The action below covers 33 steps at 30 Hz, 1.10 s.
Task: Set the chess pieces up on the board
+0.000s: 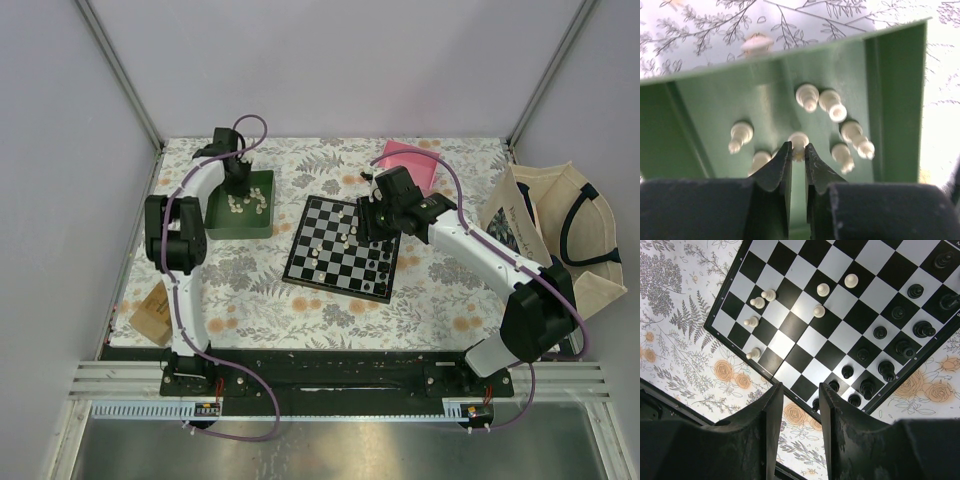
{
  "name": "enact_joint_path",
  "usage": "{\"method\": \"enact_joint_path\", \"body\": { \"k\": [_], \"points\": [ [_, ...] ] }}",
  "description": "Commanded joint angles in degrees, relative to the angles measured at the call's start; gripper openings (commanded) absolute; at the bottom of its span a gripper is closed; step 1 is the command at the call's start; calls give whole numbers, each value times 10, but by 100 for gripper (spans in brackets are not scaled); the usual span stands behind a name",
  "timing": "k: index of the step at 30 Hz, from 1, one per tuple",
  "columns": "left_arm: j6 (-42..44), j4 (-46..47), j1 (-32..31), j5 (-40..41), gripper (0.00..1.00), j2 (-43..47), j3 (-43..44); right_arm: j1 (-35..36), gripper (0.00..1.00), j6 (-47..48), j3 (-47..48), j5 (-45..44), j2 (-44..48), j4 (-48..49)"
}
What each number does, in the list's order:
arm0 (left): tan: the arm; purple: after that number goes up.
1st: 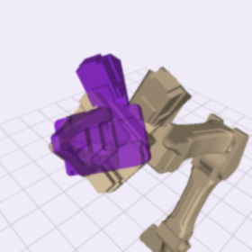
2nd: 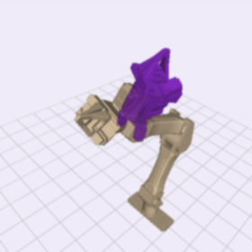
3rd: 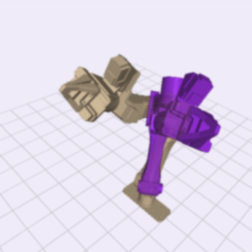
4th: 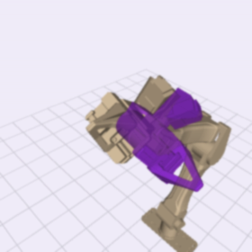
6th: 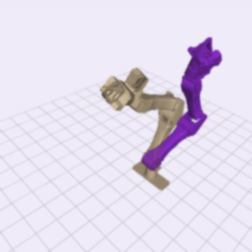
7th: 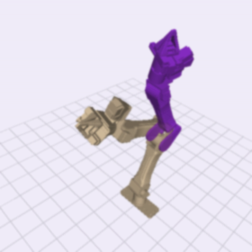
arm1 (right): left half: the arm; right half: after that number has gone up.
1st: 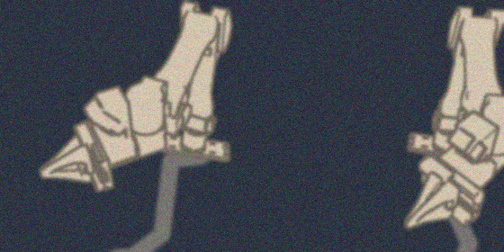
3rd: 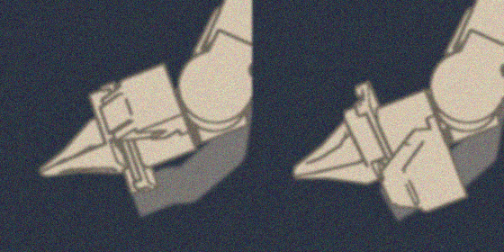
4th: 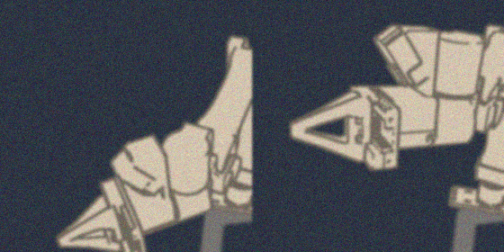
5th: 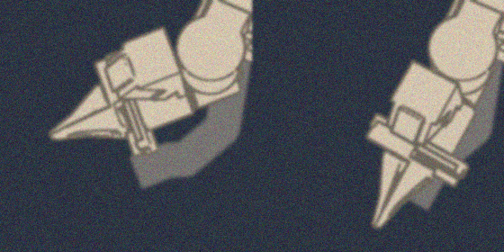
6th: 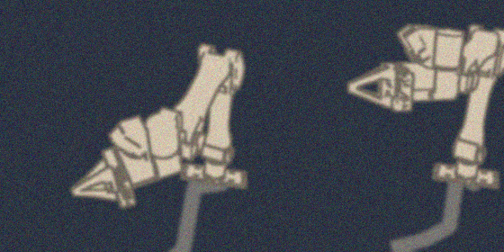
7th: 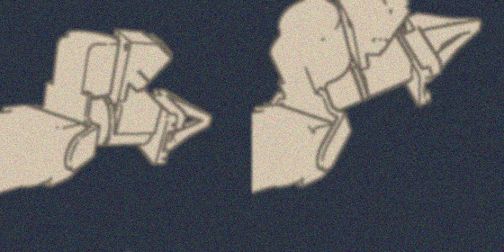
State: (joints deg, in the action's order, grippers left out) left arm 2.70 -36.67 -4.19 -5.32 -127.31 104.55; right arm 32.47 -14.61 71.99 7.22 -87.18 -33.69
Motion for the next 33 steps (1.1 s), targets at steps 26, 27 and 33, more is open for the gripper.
{"method": "enact_joint_path", "body": {
  "k": [26, 27, 33],
  "points": [
    [-49, -33, -184, -22, 4, 1, 132, -13, 43, -1, -3, -33, 10, 16],
    [-49, -33, -187, -24, 4, -1, 132, -12, 43, -1, -4, -33, 10, 17],
    [-58, -32, -197, -27, 4, -21, 137, -14, 43, -2, -2, -32, 7, 18]
  ]
}}
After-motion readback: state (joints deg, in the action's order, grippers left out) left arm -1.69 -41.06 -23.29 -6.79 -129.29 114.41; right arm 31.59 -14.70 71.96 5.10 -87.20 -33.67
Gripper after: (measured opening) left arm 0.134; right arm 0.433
